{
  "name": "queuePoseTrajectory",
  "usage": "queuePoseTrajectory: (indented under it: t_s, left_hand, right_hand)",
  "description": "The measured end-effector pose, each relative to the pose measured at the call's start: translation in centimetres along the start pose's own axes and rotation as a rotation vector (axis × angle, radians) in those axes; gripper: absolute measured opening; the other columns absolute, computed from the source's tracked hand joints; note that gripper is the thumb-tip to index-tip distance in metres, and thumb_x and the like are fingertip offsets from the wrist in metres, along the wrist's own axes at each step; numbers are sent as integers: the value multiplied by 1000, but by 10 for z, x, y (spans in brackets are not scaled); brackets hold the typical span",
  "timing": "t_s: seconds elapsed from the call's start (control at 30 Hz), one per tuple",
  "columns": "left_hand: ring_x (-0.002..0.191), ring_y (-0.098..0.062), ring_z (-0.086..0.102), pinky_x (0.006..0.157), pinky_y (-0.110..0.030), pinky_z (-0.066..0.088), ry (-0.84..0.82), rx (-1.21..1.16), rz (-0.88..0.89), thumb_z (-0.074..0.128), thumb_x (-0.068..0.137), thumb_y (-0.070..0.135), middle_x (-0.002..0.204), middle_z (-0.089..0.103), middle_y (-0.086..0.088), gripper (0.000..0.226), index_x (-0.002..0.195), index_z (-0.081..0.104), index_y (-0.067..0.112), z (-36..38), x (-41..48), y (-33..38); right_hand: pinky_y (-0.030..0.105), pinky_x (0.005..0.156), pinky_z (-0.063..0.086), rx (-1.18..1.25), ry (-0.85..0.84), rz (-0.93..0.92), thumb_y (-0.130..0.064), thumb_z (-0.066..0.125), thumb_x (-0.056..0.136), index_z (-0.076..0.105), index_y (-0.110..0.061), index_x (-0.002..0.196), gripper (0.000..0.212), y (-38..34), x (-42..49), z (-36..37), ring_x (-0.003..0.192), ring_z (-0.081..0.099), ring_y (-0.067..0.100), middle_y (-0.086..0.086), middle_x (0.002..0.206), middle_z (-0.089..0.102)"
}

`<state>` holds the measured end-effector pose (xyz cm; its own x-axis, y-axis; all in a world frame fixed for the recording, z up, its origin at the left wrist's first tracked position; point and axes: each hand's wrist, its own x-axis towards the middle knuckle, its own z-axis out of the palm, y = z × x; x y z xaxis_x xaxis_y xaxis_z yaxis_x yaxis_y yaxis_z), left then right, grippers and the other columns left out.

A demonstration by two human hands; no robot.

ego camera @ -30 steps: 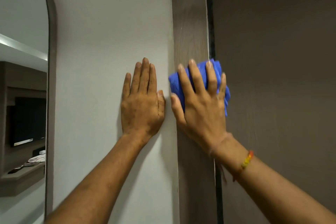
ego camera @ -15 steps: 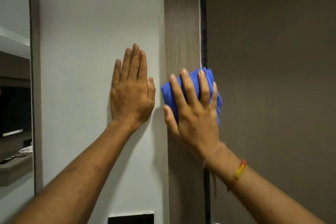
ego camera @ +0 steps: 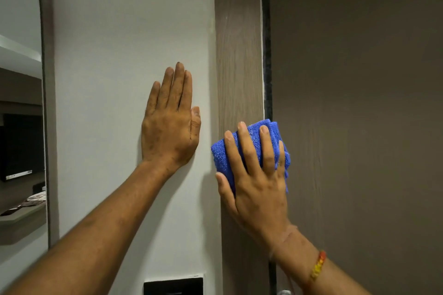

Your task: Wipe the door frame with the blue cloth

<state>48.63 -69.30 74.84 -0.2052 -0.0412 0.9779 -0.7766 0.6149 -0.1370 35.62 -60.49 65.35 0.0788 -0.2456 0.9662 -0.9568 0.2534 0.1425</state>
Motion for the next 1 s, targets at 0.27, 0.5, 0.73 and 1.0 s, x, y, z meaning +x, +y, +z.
queuePoseTrajectory:
  t_s: [0.27, 0.5, 0.73, 1.0]
  left_hand:
    - [147, -22, 1, 121, -40, 5, -18, 18, -8, 21, 96, 30, 159, 4, -12, 59, 148, 4, 8, 1, 0, 3]
    - [147, -23, 1, 121, -40, 5, -18, 15, 1, 21, 96, 31, 159, 4, -12, 60, 148, 4, 8, 1, 1, 0]
    - [147, -24, 3, 120, -41, 6, -13, 1, 4, 23, 96, 29, 159, 7, -13, 59, 148, 6, 8, 1, 0, 1]
    - [147, -24, 2, 120, -41, 6, -26, 22, 27, 22, 96, 29, 159, 7, -13, 59, 148, 6, 7, 0, 0, -2]
  right_hand:
    - [65, 113, 9, 65, 64, 90, -51, 31, 93, 18, -21, 146, 64, 14, 167, -32, 144, 8, 38, 10, 157, 20]
    - [63, 114, 13, 60, 105, 95, -53, 33, 92, 19, -18, 147, 66, -2, 95, -14, 144, 13, 36, 11, 156, 23]
    - [65, 112, 12, 33, 50, 44, -52, 33, 92, 20, -21, 146, 63, 7, 131, -25, 144, 12, 37, 9, 155, 25]
    - [63, 114, 3, 48, 105, 114, -57, 32, 91, 10, -19, 148, 72, 0, 147, -21, 145, 3, 37, 10, 159, 12]
